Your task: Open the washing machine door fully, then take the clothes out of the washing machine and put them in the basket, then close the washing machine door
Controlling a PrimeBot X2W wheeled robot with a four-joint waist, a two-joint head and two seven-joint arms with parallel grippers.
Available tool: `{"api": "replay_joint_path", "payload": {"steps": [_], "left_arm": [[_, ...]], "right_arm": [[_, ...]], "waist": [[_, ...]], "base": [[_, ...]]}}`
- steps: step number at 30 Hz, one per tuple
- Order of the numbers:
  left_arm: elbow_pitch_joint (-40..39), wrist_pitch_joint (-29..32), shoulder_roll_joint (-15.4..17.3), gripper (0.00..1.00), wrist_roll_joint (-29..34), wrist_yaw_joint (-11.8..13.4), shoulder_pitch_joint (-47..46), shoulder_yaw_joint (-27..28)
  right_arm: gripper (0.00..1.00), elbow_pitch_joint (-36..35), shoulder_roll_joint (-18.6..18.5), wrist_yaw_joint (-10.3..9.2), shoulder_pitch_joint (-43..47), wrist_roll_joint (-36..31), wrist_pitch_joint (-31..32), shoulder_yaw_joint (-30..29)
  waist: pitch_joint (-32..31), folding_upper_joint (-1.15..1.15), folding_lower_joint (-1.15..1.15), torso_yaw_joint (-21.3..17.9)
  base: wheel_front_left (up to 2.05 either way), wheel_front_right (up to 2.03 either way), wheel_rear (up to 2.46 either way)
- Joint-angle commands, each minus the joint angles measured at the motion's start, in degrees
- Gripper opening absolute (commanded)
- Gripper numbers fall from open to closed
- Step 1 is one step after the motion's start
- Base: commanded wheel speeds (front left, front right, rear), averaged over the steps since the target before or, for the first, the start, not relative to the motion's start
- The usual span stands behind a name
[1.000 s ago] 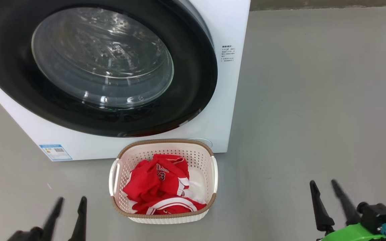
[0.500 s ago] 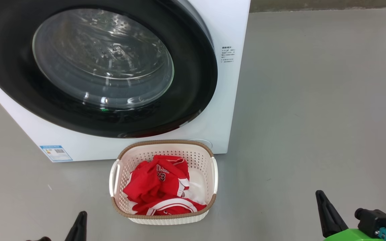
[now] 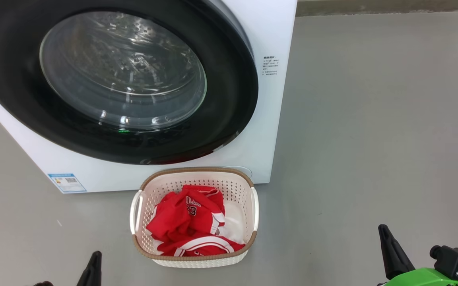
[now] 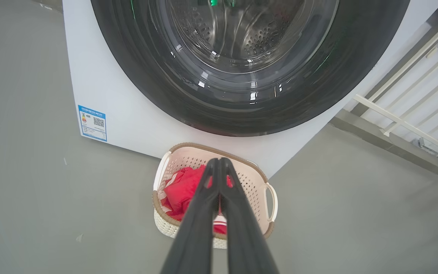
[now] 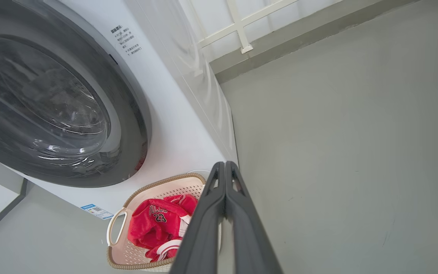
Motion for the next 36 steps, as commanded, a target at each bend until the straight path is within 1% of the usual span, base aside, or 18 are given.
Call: {"api": "replay_joint_path", "payload": {"steps": [1,36], "left_arm": [[-1.66,0.33,0.37,0.00,-1.76,-0.08,-2.12,1.14],[-2.72,6.10,-1.29,0.00,-21.82,-0.19,-4.17,3.10]], "right_arm": [[0.00,-1.66,-0.71,-0.01,-1.74,1.82,0.33,-0.24],[0.00,-3.54,-1.20,-0.03,-4.16,22.46,6.21,-1.22]], "waist": [[-0.04,0.00,-0.01,0.01],[-0.87,0.00,-0.01,0.10]], "base": [[0.00,0.00,0.00],[0.00,0.00,0.00]]}}
